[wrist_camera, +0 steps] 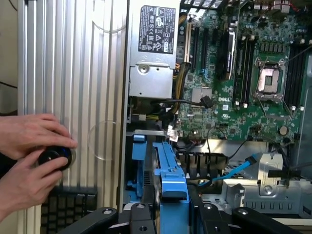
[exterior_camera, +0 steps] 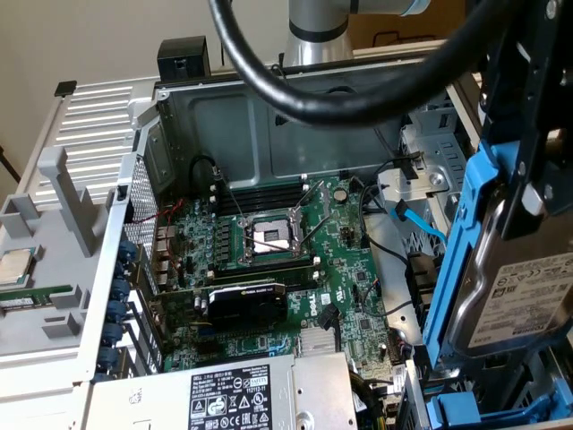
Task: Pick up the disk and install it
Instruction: 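Insert the disk into the insertion slot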
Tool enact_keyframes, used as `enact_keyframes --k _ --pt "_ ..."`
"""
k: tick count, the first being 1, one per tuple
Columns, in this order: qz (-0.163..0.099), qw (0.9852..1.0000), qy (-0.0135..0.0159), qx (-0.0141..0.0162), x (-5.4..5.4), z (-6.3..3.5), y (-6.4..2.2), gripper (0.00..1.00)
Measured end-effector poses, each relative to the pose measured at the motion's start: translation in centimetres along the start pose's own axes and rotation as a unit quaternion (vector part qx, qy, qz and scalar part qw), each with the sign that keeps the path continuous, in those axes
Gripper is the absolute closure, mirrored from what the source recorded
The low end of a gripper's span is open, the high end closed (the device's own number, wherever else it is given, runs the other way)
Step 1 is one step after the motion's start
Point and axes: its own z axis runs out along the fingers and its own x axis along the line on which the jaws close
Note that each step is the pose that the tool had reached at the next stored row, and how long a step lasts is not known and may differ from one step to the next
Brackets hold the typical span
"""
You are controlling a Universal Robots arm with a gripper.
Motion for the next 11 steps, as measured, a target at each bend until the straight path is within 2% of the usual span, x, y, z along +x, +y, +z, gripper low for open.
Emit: enact_keyframes --k 11 --pt "0.008 1.0 0.001 0.0004 -0.04 0.12 0.01 0.64"
